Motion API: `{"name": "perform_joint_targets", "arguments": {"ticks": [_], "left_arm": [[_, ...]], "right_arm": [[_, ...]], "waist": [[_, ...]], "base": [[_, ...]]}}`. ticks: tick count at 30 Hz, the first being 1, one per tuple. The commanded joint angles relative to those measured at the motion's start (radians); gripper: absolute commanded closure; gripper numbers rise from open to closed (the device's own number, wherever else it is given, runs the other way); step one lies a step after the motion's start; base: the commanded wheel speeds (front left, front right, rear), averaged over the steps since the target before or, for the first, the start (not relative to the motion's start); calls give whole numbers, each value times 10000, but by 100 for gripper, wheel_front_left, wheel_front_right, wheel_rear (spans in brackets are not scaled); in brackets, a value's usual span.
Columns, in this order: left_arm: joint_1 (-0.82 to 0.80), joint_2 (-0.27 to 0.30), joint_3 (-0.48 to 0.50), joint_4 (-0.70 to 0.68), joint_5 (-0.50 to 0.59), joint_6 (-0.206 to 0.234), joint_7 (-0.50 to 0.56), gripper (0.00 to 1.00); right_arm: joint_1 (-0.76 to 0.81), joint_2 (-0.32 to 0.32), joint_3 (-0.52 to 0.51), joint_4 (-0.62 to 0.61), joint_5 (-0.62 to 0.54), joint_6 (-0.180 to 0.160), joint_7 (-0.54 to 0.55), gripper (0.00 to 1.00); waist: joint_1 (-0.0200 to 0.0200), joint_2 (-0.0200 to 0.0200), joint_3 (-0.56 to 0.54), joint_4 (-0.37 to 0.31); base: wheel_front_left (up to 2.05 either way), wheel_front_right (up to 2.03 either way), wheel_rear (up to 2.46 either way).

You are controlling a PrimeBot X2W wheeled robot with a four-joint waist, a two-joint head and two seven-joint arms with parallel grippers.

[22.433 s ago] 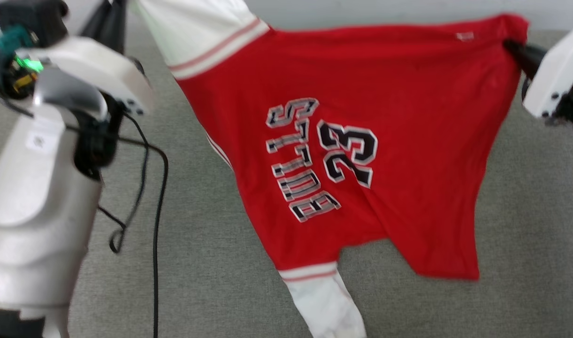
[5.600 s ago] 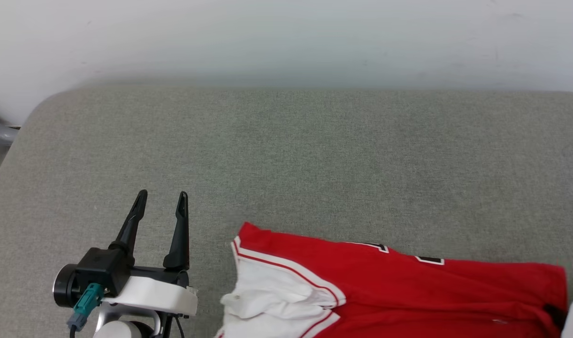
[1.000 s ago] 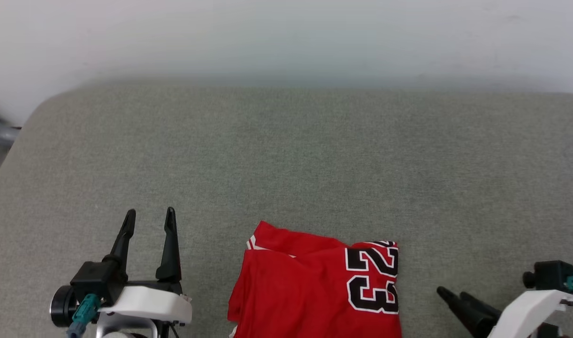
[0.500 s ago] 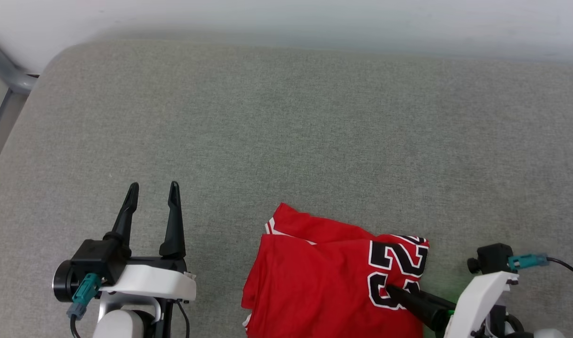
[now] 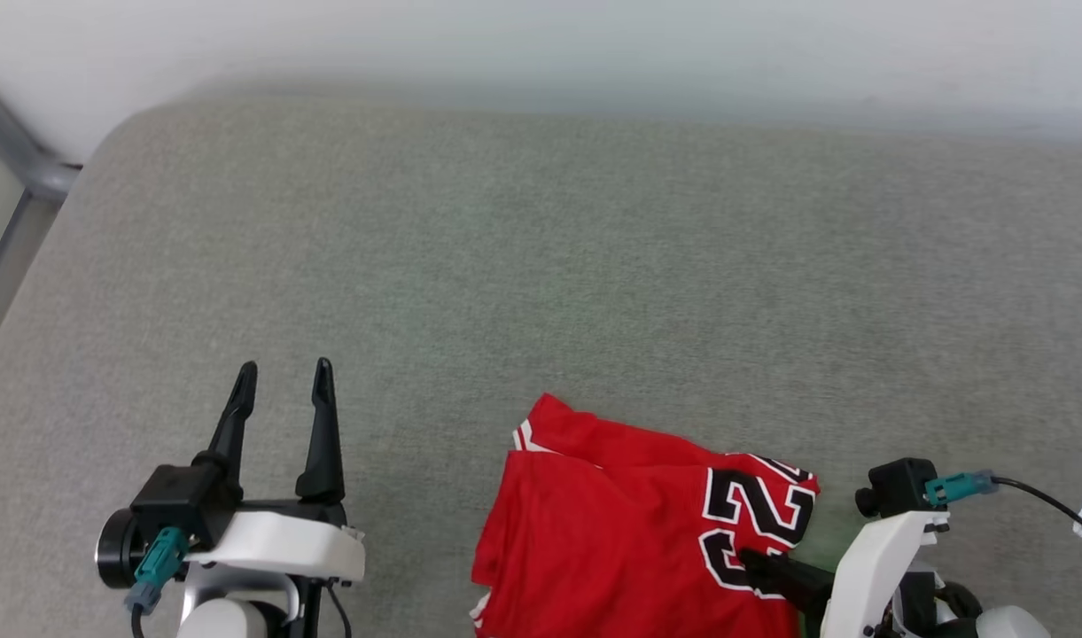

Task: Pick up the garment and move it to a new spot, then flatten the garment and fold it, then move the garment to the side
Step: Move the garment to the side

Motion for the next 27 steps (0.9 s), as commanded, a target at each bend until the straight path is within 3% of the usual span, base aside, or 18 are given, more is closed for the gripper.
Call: {"name": "perform_joint_targets", "arguments": {"ticks": [1, 9, 17, 27], "left_arm": [[176, -17, 68, -9, 47, -29, -45, 0], [413, -17, 152, -260, 205, -109, -45, 0], [-122, 87, 49, -596, 383, -235, -34, 0], [-1240, 599, -300, -885, 673, -406, -34, 0]], "right_arm": [[-91, -168, 33, 122, -133, -22, -111, 100], [-600, -862, 70, 394, -1262, -19, -527, 100], [-2072, -1203, -36, 872, -2458, -17, -1407, 100], [-4421, -1784, -312, 2081, -4172, -17, -2899, 100]], "waist": [[-1, 0, -309, -343], [-1, 0, -426, -1984], [-1, 0, 510, -4031], [-1, 0, 2148, -5077]], "base": [[0, 0, 0], [0, 0, 0], [0, 0, 0], [0, 0, 0]]}}
